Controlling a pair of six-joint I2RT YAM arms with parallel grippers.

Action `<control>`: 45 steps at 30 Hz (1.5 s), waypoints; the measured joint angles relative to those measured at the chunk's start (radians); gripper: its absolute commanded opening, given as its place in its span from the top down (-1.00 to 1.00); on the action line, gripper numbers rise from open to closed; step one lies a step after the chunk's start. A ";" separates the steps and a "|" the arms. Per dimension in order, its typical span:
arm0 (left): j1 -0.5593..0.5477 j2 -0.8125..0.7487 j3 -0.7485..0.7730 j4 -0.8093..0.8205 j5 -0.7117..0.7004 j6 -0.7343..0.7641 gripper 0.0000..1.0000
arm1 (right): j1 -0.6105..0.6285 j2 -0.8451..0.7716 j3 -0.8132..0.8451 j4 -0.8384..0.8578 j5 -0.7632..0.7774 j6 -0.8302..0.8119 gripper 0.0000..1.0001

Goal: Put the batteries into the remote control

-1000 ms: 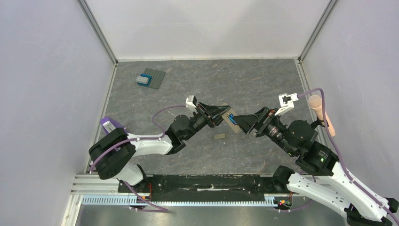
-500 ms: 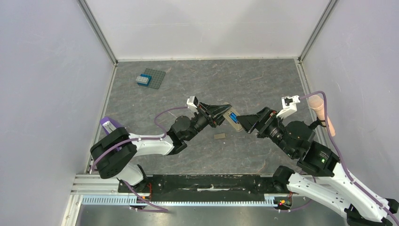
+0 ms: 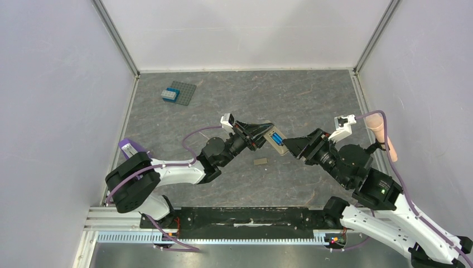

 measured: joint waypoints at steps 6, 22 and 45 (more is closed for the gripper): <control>0.000 0.000 0.000 -0.001 -0.001 0.000 0.96 | 0.000 0.019 -0.001 -0.001 -0.002 0.010 -0.10; 0.000 0.000 0.000 -0.016 -0.002 0.001 0.96 | 0.000 0.037 -0.010 0.015 -0.011 0.019 0.08; 0.008 0.000 -0.001 -0.057 -0.030 0.002 0.96 | -0.011 0.050 -0.071 0.094 -0.009 0.019 0.10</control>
